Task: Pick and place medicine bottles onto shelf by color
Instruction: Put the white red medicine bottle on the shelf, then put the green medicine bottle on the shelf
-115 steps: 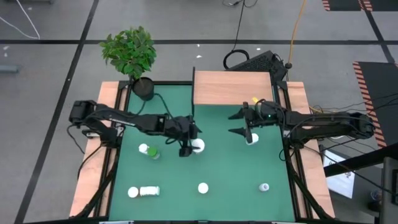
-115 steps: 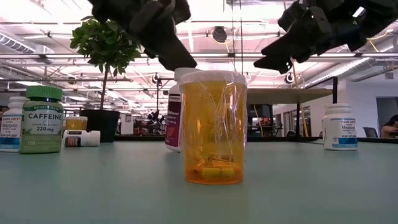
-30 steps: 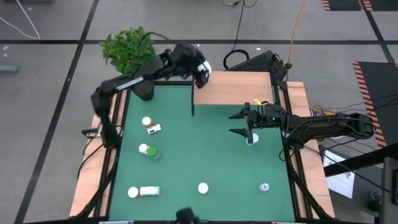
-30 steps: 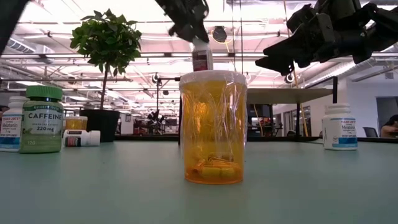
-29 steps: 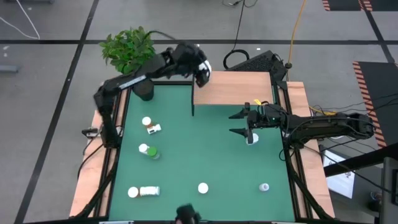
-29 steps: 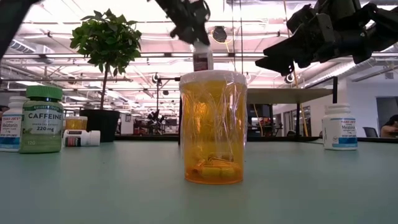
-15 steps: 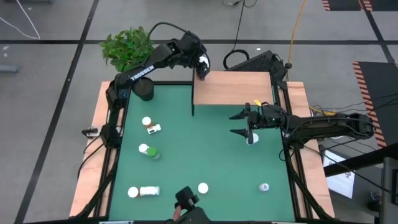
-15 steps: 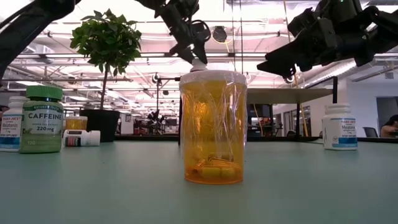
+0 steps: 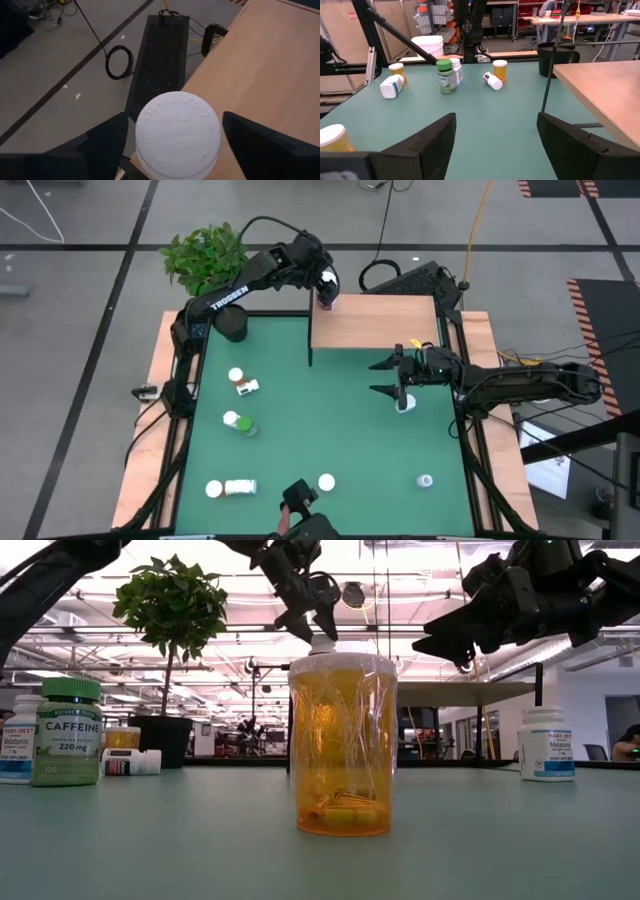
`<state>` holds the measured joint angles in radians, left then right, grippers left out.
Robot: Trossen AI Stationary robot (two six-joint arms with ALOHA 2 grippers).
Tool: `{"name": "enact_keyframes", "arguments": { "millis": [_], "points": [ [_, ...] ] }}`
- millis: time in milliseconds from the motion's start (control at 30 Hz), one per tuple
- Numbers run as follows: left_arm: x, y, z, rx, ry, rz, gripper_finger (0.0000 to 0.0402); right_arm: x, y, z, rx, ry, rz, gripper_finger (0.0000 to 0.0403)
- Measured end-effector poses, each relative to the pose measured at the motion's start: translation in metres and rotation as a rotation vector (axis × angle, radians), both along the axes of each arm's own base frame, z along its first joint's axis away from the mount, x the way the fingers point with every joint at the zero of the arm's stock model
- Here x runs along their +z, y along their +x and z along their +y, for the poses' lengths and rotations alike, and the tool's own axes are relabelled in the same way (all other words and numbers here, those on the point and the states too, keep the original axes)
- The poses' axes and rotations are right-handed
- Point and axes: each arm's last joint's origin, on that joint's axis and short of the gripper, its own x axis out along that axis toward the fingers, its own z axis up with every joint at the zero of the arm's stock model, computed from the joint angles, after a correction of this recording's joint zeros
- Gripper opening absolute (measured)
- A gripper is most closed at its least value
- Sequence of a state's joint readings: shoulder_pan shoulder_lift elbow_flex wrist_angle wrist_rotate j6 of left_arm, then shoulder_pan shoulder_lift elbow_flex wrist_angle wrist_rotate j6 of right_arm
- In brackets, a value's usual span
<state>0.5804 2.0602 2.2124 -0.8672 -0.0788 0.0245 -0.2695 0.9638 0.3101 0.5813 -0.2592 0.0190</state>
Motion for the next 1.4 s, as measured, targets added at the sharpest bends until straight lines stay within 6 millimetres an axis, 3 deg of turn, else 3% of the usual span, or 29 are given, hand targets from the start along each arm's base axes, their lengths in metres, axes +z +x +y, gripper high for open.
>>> {"name": "enact_keyframes", "arguments": {
  "millis": [167, 300, 467, 600, 800, 1067, 1233, 1400],
  "points": [
    [0.004, -0.004, 0.000, 0.007, 0.016, 0.004, 0.0380, 0.002, 0.000, 0.000, -0.002, 0.015, -0.021, 0.0274],
    [0.025, -0.015, -0.013, -0.012, 0.070, 0.007, 0.0391, 0.002, 0.000, 0.000, -0.003, 0.015, -0.023, 0.0274],
    [0.048, -0.027, -0.044, -0.090, 0.115, 0.050, 0.0392, 0.002, 0.000, 0.000, -0.002, 0.014, -0.024, 0.0274],
    [0.046, -0.029, -0.080, -0.179, 0.116, 0.075, 0.0392, 0.001, 0.000, 0.000, -0.001, 0.012, -0.011, 0.0274],
    [-0.001, -0.045, -0.136, -0.234, 0.157, 0.039, 0.0392, -0.001, 0.000, 0.000, 0.005, -0.002, 0.005, 0.0274],
    [-0.085, -0.116, -0.194, -0.139, 0.167, -0.102, 0.0392, -0.004, -0.002, 0.001, 0.009, -0.033, -0.017, 0.0274],
    [-0.118, -0.161, -0.209, 0.069, 0.056, -0.098, 0.0392, -0.002, -0.002, 0.001, 0.014, -0.074, -0.031, 0.0274],
    [-0.143, -0.190, -0.212, 0.206, -0.063, -0.053, 0.0392, -0.002, -0.002, 0.001, 0.013, -0.078, -0.031, 0.0274]
  ]
}}
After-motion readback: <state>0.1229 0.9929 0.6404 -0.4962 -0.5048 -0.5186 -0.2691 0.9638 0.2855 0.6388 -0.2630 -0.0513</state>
